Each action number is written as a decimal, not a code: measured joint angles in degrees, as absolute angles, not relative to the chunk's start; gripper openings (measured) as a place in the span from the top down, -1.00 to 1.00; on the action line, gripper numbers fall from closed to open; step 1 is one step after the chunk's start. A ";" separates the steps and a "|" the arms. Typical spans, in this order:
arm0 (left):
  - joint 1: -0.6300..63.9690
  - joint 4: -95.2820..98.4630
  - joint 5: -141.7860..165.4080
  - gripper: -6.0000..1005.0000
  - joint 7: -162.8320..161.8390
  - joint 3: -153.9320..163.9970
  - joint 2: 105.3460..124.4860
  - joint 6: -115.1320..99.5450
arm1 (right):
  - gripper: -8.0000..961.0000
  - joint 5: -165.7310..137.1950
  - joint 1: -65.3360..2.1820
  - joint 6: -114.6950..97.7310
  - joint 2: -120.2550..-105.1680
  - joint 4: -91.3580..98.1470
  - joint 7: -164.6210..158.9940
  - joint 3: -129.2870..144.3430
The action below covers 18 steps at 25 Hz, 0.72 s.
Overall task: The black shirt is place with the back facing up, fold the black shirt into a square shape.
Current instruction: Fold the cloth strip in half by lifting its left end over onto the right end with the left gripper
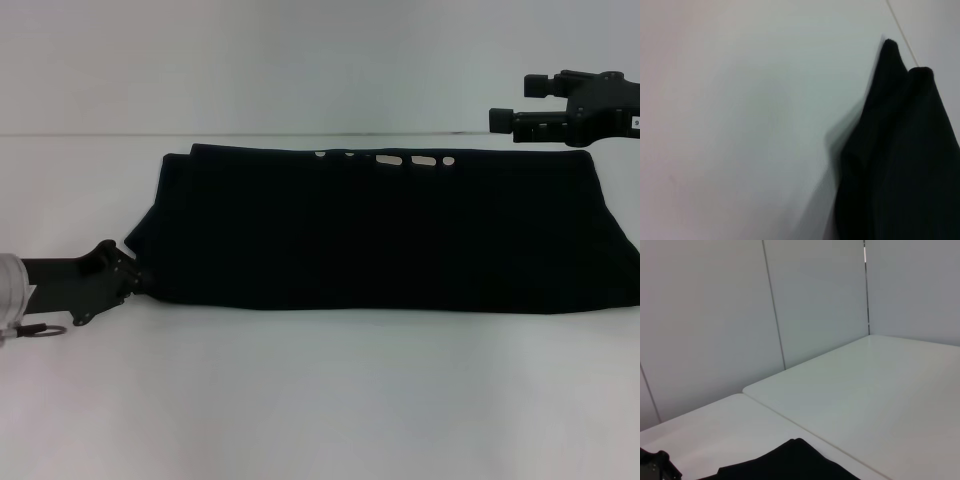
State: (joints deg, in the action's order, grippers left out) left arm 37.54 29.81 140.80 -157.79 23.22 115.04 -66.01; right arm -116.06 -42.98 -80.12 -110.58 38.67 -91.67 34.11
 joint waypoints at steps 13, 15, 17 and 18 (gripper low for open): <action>34.08 33.00 139.78 0.89 -148.44 19.47 114.55 -71.04 | -0.93 -114.58 -42.98 -79.59 -112.05 38.67 -91.56 34.13; 33.01 33.64 139.76 0.89 -147.78 18.88 114.54 -71.56 | -0.93 -114.53 -42.98 -79.37 -112.28 38.67 -91.54 34.15; 31.62 34.48 139.75 0.89 -146.90 17.64 114.52 -72.54 | -0.93 -114.52 -43.13 -79.13 -112.48 38.67 -91.53 34.16; 31.09 34.93 139.77 0.89 -146.52 17.09 114.52 -73.00 | -0.93 -114.51 -43.29 -79.00 -112.54 38.67 -91.52 34.15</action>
